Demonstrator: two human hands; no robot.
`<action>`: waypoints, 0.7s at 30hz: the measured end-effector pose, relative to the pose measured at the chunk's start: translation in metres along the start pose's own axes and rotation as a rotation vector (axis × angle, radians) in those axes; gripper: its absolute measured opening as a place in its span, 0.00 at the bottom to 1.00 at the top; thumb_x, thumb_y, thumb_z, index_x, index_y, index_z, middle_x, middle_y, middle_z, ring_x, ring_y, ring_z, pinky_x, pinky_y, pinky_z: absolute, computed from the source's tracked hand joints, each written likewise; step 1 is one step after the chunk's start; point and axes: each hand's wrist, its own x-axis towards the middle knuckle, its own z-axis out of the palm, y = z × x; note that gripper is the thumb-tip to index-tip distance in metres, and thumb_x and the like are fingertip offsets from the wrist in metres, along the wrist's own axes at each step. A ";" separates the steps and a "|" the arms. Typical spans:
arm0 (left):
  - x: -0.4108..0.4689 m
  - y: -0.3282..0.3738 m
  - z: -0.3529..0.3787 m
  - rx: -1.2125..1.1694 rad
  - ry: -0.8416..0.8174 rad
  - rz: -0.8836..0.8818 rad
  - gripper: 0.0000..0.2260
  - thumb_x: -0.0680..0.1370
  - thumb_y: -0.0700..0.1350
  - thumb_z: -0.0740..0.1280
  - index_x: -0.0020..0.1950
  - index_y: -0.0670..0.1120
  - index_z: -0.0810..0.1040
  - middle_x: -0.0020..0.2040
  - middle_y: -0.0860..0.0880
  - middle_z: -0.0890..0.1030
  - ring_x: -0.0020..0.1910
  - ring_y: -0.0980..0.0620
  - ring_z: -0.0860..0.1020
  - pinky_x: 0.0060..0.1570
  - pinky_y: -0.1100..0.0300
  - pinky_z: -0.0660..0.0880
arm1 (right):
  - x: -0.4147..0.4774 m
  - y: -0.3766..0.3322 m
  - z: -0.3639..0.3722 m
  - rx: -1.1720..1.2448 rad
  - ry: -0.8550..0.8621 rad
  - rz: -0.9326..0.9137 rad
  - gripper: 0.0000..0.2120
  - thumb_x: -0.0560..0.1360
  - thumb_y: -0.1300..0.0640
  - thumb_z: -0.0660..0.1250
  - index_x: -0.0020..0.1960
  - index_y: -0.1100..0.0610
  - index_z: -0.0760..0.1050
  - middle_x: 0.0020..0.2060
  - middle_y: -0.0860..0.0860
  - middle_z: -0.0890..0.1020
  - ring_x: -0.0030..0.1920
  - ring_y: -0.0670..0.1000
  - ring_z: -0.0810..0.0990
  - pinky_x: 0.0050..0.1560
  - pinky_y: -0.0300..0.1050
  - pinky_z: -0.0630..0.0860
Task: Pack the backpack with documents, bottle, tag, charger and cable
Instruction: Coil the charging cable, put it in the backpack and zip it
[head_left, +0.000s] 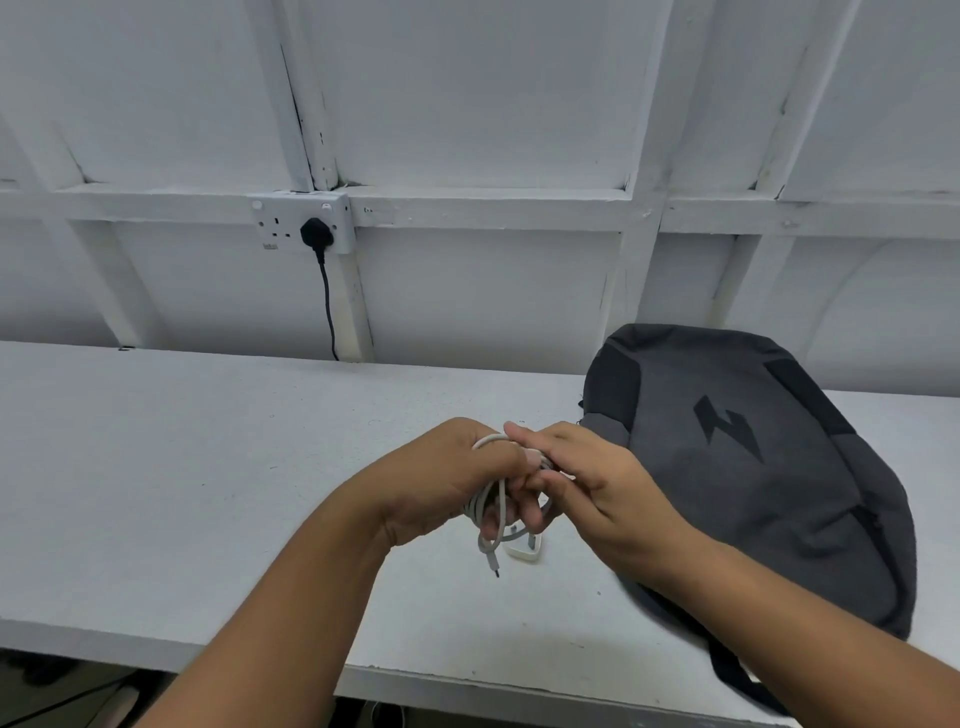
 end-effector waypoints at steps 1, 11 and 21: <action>-0.001 0.000 0.003 0.030 0.050 0.016 0.14 0.80 0.48 0.65 0.37 0.48 0.85 0.37 0.44 0.86 0.32 0.50 0.79 0.33 0.61 0.77 | 0.000 0.000 0.001 -0.003 0.023 0.000 0.19 0.82 0.60 0.60 0.73 0.54 0.70 0.48 0.53 0.79 0.50 0.40 0.78 0.48 0.28 0.75; -0.003 -0.025 0.024 0.337 0.551 0.211 0.09 0.84 0.53 0.61 0.48 0.52 0.76 0.40 0.53 0.81 0.38 0.56 0.83 0.38 0.64 0.78 | 0.002 -0.008 0.016 -0.195 0.207 0.117 0.15 0.84 0.54 0.59 0.65 0.55 0.80 0.45 0.48 0.81 0.47 0.39 0.76 0.52 0.28 0.69; 0.018 -0.077 0.013 0.351 0.683 0.292 0.11 0.86 0.48 0.59 0.51 0.54 0.81 0.41 0.59 0.82 0.34 0.58 0.76 0.35 0.59 0.76 | 0.003 0.019 0.053 0.059 0.233 0.399 0.15 0.83 0.54 0.63 0.68 0.53 0.78 0.46 0.46 0.83 0.49 0.42 0.81 0.50 0.32 0.75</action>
